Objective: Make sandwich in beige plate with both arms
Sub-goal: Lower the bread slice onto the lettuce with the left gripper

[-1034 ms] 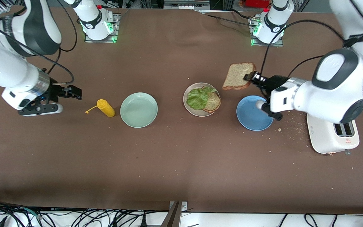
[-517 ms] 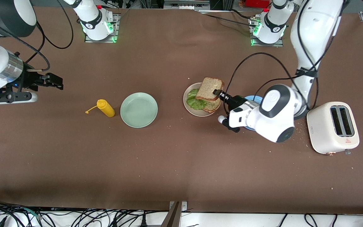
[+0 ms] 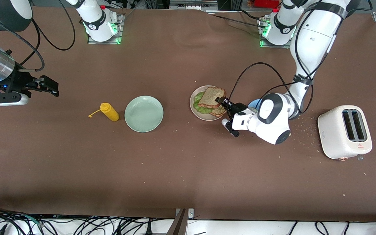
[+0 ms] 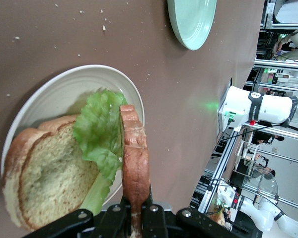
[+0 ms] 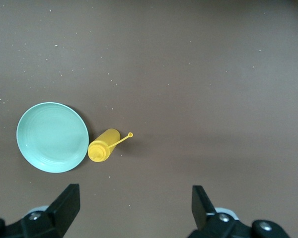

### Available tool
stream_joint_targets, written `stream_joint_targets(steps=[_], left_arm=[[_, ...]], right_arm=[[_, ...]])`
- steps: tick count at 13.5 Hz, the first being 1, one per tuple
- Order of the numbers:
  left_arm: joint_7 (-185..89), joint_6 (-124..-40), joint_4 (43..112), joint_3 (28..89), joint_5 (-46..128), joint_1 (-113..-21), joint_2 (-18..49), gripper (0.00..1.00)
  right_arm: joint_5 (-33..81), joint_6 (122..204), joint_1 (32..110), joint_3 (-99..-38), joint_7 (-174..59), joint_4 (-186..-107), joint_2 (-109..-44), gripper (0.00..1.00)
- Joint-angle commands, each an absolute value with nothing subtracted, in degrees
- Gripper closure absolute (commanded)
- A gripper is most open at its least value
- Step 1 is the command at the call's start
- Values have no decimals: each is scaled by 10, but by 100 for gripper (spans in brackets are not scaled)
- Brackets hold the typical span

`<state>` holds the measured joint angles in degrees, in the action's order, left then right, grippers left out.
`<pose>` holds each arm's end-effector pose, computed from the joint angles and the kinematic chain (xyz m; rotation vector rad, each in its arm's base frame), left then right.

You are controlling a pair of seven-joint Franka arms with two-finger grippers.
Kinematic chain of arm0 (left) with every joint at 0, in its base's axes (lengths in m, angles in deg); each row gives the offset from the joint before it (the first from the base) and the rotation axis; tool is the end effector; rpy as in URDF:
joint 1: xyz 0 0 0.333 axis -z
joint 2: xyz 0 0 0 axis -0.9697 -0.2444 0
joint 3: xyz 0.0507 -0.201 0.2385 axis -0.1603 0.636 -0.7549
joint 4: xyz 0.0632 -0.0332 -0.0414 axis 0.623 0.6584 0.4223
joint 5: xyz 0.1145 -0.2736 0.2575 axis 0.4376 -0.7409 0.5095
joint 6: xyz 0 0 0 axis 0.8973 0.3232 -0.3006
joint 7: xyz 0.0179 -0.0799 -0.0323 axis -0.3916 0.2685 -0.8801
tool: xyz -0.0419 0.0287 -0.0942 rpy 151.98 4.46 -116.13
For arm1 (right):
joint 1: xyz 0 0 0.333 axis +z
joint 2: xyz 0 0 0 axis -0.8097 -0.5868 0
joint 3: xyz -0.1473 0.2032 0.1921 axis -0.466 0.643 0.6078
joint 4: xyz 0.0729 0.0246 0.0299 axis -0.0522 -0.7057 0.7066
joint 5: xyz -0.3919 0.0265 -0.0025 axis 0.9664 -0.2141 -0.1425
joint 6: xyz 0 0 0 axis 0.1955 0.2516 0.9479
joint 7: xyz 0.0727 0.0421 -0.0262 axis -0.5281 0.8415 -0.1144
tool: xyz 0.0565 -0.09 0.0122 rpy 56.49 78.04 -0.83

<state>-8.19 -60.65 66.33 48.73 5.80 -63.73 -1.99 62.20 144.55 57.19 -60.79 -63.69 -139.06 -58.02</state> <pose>0.5870 -0.2815 0.2090 2.0944 -0.6381 -0.5953 0.5892 0.0508 0.5685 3.1255 0.1137 0.0014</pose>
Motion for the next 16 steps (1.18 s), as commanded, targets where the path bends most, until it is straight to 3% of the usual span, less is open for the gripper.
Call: stream_joint_targets(steps=[1,7,8,9,16], left_arm=[[-64,-622,680,483,41,-628,-4,100],[-60,-644,681,483,47,-625,-21,100],[-60,-644,681,483,48,-625,-21,54],[-60,-644,681,481,55,-627,-21,1],[-62,-637,671,480,135,-635,-2,0]], right_arm=[[630,1450,579,-615,-633,-1399,-562,0],[623,1476,579,-616,-642,-1400,-565,0],[623,1476,579,-617,-642,-1400,-565,0],[623,1477,579,-618,-642,-1400,-565,0],[621,1482,581,-626,-640,-1418,-564,0]])
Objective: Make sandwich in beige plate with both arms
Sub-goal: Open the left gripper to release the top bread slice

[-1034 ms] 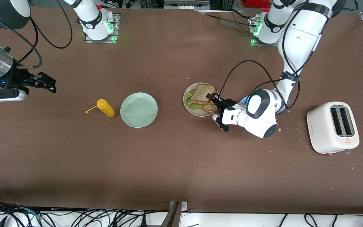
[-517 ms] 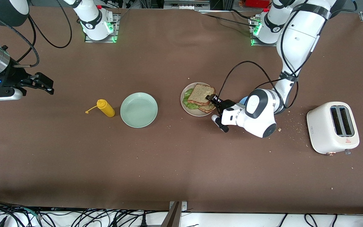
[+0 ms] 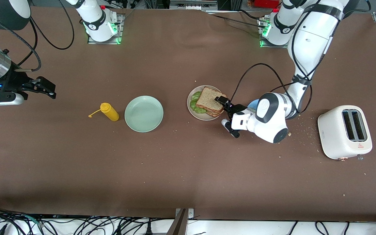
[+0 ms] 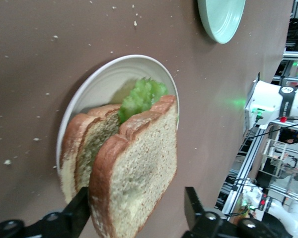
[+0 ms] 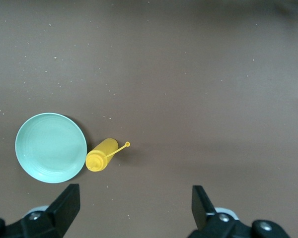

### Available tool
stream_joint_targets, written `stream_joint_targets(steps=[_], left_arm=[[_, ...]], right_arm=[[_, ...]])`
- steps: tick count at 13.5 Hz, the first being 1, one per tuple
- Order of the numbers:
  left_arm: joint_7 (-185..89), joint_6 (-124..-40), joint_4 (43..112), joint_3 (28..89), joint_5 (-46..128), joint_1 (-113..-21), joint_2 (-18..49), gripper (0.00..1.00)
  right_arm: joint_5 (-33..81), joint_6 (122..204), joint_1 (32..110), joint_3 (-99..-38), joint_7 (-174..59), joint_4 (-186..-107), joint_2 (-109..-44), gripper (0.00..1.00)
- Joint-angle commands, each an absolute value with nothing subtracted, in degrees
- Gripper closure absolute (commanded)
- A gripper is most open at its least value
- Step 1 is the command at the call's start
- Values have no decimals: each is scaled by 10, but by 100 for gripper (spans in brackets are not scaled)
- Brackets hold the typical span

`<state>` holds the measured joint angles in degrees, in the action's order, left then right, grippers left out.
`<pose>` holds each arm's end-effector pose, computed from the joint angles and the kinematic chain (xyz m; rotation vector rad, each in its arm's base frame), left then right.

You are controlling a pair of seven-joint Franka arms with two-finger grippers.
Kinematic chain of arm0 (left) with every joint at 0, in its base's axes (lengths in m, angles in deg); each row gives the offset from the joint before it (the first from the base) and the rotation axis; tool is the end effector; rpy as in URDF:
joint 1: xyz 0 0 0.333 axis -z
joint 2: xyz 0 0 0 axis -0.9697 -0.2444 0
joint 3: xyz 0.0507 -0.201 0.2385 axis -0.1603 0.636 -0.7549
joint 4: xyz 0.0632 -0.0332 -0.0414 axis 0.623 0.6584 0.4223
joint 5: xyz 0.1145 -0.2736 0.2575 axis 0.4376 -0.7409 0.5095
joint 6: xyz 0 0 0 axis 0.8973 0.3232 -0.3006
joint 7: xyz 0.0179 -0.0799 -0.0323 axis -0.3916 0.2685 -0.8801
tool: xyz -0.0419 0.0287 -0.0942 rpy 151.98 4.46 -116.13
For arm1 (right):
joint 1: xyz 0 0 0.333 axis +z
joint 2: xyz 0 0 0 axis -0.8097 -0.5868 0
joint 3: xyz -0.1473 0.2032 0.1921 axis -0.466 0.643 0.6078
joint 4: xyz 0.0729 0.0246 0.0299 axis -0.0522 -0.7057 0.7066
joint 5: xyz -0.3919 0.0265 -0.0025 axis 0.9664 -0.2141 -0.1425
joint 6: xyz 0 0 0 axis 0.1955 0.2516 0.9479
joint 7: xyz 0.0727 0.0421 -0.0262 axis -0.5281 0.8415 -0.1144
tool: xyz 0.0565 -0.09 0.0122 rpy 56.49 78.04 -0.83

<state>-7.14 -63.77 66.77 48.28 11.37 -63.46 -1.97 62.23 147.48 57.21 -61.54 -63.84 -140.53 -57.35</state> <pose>0.5907 -0.2711 0.1996 2.1862 -0.7165 -0.5724 0.5906 0.0438 0.5677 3.1256 0.0908 0.0595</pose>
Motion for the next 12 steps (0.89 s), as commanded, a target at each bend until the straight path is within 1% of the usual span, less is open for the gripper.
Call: stream_joint_targets(steps=[1,3,4,6,9,10,12], left_arm=[[-63,-637,671,480,135,-635,-2,0],[-66,-635,672,479,135,-638,3,0],[-68,-630,675,476,135,-641,14,0],[-72,-616,668,469,189,-654,41,0],[-96,-590,663,469,229,-692,87,0],[-100,-576,647,468,258,-700,94,0],[-119,-533,590,466,341,-708,100,0]], right_arm=[[617,1481,582,-626,-636,-1418,-567,0],[610,1483,582,-626,-635,-1418,-577,0],[609,1483,583,-625,-637,-1418,-576,0],[609,1482,583,-624,-639,-1419,-576,0],[610,1483,583,-624,-640,-1420,-582,0],[610,1484,583,-624,-640,-1420,-583,0],[610,1484,583,-624,-640,-1419,-582,0]])
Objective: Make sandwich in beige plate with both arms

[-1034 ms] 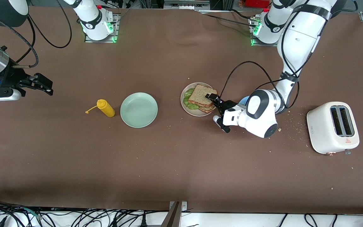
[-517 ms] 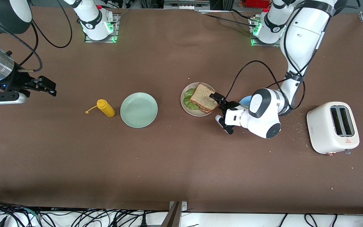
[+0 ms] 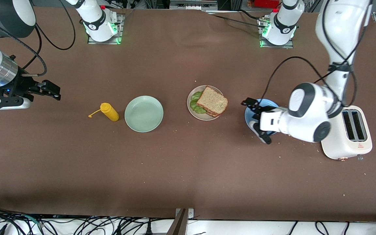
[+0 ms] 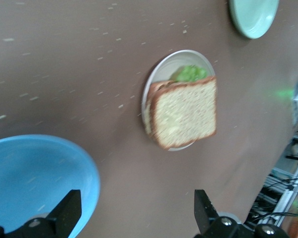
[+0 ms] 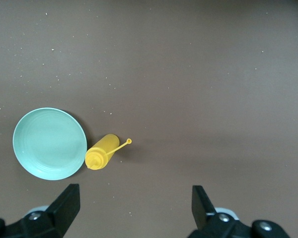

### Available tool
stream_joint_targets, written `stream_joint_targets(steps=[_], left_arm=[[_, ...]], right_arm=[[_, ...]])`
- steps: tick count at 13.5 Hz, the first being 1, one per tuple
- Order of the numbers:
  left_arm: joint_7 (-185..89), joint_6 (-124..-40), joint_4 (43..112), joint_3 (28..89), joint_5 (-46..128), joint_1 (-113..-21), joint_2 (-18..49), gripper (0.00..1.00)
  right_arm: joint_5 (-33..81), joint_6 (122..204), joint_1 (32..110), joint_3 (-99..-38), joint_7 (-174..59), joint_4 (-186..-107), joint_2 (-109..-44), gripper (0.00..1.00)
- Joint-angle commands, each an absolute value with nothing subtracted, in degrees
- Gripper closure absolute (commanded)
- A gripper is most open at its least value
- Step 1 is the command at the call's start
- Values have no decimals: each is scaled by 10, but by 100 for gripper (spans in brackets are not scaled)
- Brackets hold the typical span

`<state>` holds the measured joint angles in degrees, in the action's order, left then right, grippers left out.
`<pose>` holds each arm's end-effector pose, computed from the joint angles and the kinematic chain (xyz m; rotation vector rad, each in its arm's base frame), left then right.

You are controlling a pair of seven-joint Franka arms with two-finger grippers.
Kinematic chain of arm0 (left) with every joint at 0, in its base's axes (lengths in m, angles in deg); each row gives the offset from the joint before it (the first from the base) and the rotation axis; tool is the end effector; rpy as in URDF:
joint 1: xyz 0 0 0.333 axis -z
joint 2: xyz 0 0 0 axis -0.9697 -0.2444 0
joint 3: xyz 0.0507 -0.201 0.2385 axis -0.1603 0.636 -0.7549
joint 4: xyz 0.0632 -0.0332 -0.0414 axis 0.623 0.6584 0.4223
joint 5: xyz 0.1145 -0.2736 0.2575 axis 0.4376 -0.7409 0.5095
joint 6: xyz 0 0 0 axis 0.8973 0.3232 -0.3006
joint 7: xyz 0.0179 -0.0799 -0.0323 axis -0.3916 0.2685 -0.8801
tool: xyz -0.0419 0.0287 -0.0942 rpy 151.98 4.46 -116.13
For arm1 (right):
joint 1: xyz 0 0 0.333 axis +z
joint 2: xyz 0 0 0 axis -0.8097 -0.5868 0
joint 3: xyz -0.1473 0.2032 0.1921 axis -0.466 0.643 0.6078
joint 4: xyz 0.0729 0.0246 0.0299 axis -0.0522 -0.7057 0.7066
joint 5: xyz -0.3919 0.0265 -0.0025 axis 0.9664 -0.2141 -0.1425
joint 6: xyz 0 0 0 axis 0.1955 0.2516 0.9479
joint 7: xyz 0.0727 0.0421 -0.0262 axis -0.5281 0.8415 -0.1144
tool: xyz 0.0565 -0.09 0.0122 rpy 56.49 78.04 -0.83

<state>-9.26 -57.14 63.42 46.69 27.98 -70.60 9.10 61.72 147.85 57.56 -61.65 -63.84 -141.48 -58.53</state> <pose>0.6341 -0.1612 0.3302 2.4570 -0.8430 -0.4697 0.5943 0.0474 0.5480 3.1335 0.0957 0.0108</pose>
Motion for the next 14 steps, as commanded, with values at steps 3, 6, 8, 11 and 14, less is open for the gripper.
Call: stream_joint_targets(steps=[3,6,8,11,14], left_arm=[[-160,-496,530,466,440,-714,128,0],[-179,-495,510,466,510,-726,166,0],[-178,-457,467,466,577,-724,175,0],[-179,-442,400,468,650,-725,175,0],[-189,-475,443,458,607,-739,232,0]], right_arm=[[610,1485,583,-624,-641,-1419,-583,0],[611,1484,583,-624,-641,-1418,-583,0],[611,1485,584,-624,-642,-1418,-583,0],[613,1485,584,-624,-642,-1419,-583,0],[613,1487,584,-624,-642,-1419,-584,0]])
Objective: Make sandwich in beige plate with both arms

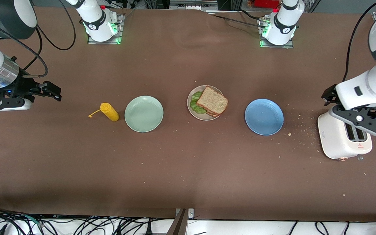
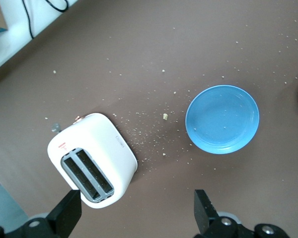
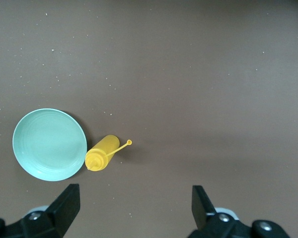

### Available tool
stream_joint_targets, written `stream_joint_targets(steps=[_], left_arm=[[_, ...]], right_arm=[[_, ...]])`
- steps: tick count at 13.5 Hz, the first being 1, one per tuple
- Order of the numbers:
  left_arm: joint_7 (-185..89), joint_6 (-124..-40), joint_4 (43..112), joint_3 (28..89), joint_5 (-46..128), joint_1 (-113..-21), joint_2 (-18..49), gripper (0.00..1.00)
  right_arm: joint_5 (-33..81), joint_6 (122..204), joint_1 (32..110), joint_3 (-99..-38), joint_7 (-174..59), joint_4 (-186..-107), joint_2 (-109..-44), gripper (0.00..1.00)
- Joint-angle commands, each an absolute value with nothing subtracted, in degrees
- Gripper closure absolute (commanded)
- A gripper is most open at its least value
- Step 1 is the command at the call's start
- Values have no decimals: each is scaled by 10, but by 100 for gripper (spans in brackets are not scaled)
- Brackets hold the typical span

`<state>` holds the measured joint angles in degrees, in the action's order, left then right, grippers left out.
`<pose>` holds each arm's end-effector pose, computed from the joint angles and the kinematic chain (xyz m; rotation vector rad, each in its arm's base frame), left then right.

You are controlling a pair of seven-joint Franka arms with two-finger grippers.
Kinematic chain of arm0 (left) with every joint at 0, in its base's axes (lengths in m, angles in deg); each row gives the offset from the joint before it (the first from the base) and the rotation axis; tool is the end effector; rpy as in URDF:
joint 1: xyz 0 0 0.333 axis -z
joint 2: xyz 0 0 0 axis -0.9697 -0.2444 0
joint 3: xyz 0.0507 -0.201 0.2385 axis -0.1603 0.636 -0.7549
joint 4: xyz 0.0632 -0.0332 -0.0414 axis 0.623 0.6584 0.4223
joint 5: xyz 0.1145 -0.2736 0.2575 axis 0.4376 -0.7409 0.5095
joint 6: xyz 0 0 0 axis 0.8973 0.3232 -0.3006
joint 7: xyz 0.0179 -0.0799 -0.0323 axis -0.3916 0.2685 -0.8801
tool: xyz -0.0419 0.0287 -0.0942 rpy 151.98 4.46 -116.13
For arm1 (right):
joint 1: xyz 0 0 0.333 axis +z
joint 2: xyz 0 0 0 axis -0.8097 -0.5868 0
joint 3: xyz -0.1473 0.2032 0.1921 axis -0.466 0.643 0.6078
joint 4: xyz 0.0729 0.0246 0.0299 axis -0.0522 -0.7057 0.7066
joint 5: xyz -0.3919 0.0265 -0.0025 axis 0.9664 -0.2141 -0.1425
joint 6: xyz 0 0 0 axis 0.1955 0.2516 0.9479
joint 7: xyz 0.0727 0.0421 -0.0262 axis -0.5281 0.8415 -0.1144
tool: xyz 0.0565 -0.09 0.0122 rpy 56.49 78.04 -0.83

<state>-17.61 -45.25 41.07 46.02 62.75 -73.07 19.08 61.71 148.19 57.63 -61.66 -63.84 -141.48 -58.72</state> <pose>0.6467 -0.0567 0.5989 -2.8614 0.7778 0.1596 0.5956 0.0481 0.5465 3.1338 0.0974 0.0149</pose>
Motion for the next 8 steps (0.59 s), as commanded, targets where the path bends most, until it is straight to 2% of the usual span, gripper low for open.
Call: stream_joint_targets(steps=[1,3,4,8], left_arm=[[-223,-508,510,456,580,-744,284,0],[-340,-566,632,454,533,-771,365,0],[-358,-581,665,454,533,-773,387,0],[-364,-560,671,459,527,-781,413,0]], right_arm=[[613,1489,584,-624,-642,-1419,-584,0],[614,1490,585,-624,-642,-1419,-584,0],[614,1490,585,-624,-642,-1419,-585,0],[614,1491,585,-624,-642,-1419,-586,0]])
